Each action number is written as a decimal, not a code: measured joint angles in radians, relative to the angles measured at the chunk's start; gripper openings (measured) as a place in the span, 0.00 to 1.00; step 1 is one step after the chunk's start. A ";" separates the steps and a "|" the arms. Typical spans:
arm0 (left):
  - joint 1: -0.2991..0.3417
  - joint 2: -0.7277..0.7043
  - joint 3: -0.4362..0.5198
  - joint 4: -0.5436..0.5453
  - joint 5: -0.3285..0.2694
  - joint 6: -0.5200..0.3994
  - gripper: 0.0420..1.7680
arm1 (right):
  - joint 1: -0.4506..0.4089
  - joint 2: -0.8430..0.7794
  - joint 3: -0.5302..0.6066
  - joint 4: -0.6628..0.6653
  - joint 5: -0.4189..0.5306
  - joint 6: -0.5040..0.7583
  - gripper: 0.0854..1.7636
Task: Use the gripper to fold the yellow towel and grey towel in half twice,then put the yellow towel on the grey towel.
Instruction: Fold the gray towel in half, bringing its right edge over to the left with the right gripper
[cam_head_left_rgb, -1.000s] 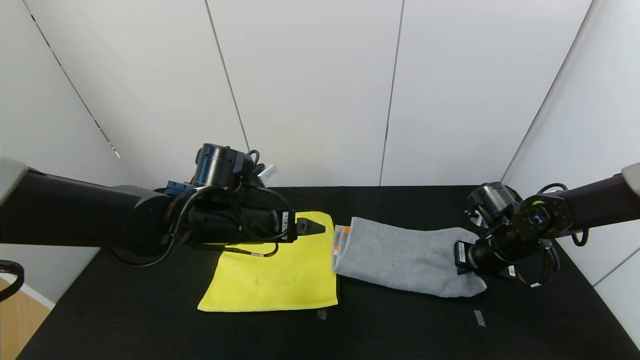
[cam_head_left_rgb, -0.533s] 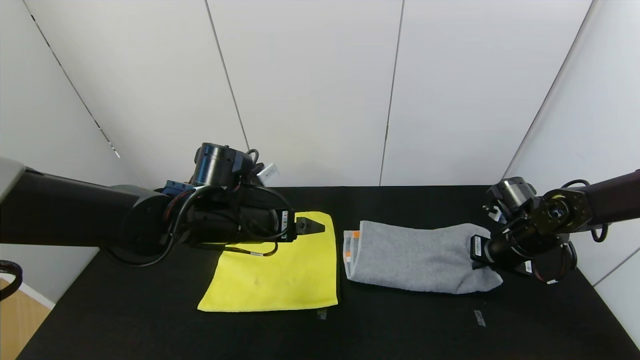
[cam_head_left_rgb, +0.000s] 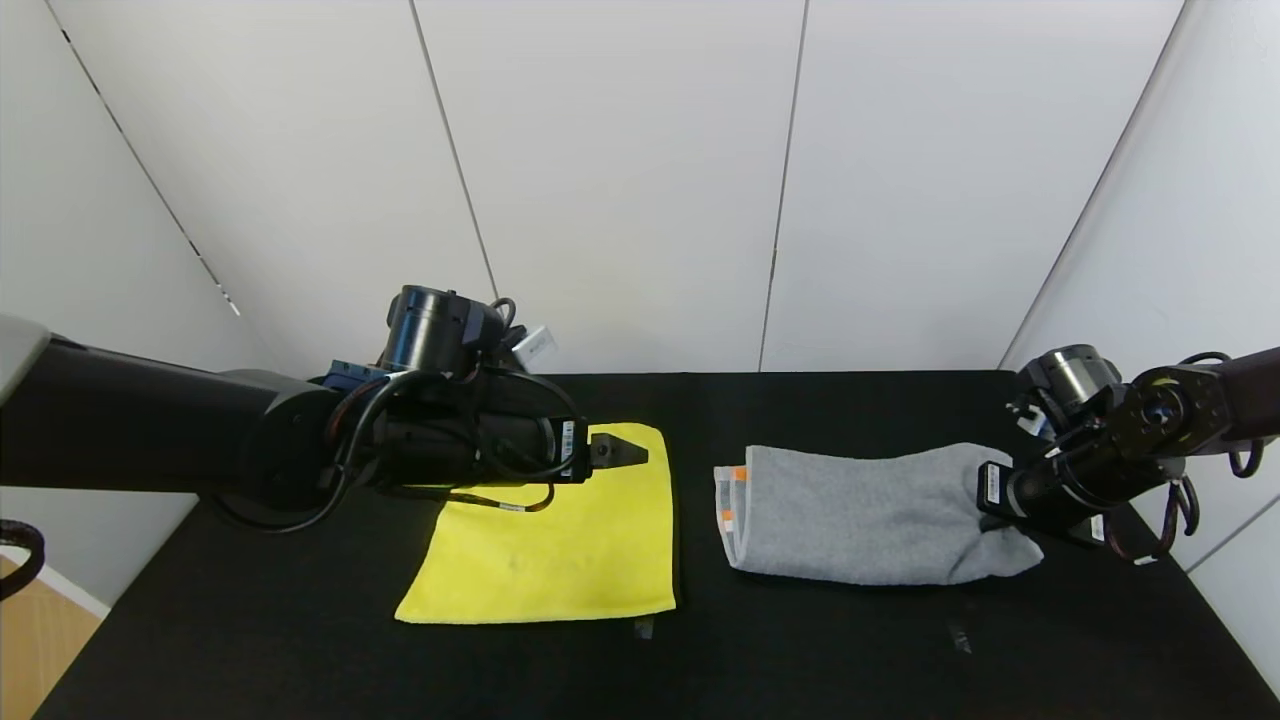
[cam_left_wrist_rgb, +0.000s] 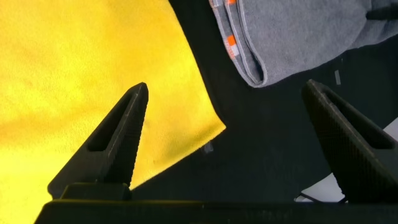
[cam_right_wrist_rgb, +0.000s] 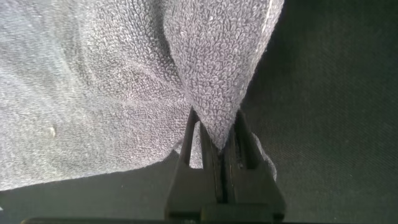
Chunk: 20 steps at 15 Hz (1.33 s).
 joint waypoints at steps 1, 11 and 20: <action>0.000 0.000 0.000 0.000 0.000 0.000 0.97 | 0.003 -0.003 -0.004 0.003 0.000 0.000 0.03; 0.000 0.000 0.000 0.000 0.000 0.002 0.97 | 0.089 -0.025 -0.032 0.007 0.000 0.000 0.03; 0.001 -0.004 0.000 0.000 0.001 0.005 0.97 | 0.319 -0.037 -0.141 0.077 -0.003 0.005 0.03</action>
